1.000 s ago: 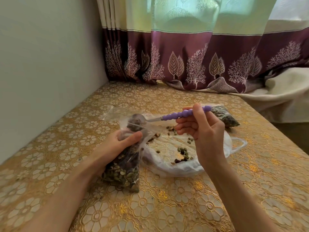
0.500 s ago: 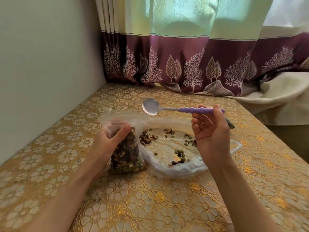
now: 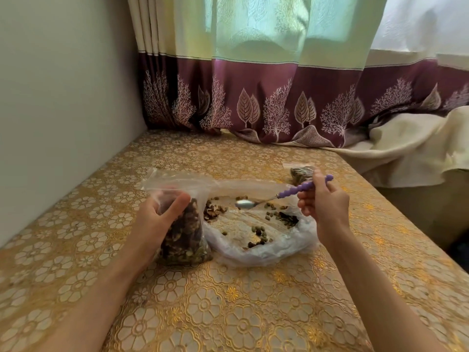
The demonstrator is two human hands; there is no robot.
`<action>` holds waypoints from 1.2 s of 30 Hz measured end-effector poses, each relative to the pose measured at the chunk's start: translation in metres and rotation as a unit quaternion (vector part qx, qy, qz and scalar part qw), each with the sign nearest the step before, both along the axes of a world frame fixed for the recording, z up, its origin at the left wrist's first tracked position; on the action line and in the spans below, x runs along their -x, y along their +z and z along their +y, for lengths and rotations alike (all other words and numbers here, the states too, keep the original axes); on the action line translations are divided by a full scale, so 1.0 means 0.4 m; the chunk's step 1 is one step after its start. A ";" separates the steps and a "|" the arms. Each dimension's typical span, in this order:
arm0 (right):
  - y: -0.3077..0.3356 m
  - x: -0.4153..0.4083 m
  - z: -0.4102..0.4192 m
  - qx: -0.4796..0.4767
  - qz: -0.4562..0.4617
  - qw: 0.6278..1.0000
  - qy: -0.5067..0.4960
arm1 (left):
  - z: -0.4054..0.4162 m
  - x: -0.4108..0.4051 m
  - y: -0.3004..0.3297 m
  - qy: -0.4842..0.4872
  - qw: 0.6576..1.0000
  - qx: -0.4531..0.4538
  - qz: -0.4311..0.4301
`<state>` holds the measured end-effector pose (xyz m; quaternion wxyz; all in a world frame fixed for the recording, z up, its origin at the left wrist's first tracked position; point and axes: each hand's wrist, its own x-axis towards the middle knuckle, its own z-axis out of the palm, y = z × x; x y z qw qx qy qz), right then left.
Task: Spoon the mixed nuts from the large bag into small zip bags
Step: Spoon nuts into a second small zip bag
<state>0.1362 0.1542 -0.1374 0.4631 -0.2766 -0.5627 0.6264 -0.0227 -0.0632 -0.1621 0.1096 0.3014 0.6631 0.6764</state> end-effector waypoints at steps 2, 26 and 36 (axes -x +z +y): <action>-0.014 -0.027 -0.008 -0.048 -0.025 0.998 -0.017 | -0.001 -0.003 -0.001 -0.007 1.000 0.010 0.007; 0.046 -0.131 0.094 -0.072 -0.172 0.982 0.033 | 0.004 0.008 -0.021 -0.012 0.997 0.046 0.061; 0.020 -0.086 0.086 -0.014 -0.229 0.969 0.094 | 0.007 0.007 -0.021 -0.009 0.997 0.035 0.066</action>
